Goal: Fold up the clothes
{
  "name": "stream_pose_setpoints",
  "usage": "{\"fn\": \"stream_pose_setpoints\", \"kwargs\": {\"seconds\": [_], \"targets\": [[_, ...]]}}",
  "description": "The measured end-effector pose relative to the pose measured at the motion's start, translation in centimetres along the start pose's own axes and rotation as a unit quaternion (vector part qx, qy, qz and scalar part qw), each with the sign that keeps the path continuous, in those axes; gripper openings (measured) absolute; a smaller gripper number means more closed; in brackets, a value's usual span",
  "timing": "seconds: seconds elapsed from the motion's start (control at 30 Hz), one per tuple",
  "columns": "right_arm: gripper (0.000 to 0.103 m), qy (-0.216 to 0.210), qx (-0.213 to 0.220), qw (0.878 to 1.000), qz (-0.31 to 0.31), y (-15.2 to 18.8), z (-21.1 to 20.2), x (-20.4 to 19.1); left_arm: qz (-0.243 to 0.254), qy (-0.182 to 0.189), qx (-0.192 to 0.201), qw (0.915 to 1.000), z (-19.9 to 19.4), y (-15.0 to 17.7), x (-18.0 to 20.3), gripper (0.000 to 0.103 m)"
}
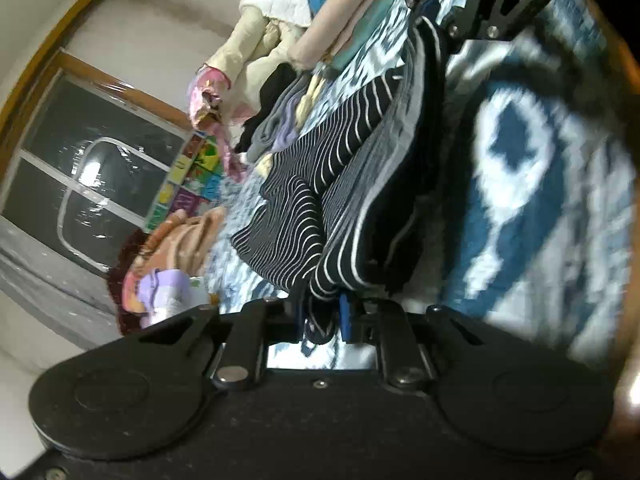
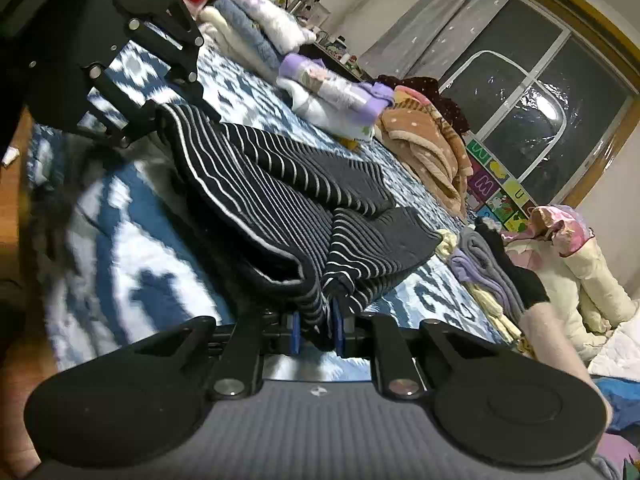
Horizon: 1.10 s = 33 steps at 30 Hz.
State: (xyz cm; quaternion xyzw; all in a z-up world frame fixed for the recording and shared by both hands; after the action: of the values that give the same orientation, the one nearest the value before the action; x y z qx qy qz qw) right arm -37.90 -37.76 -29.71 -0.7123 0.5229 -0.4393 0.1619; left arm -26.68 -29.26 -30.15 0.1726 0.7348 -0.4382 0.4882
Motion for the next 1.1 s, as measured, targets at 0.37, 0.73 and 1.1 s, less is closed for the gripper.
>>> {"fn": "stream_pose_setpoints", "kwargs": {"seconds": [0.37,0.73,1.1], "targets": [[0.017,0.021,0.104,0.987,0.123,-2.0,-2.4,5.7,-0.228,0.052,-0.027,0.9719,4.3,-1.7,-7.7,0.017],[0.018,-0.052,0.165,0.917,0.36,-0.2,5.7,16.9,-0.479,0.188,-0.126,0.8483,16.2,1.5,-10.2,0.017],[0.067,-0.134,0.216,0.801,0.542,4.3,6.9,19.5,-0.608,0.238,-0.172,0.7374,18.0,4.9,-11.1,0.048]]}}
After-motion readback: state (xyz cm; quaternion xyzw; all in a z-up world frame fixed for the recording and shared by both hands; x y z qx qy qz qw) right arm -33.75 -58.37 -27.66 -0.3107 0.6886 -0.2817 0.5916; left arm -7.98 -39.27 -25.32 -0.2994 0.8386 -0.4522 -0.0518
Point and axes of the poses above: each gripper's, at about its wrist camera, not at the fingertips, and z roughly the way its jaws point, x to its right, y to its underside, the point moved 7 cm from there along z, roughly the way its jaws point, and after that the axes turned 15 degrees about -y, right-handed, at the moved point
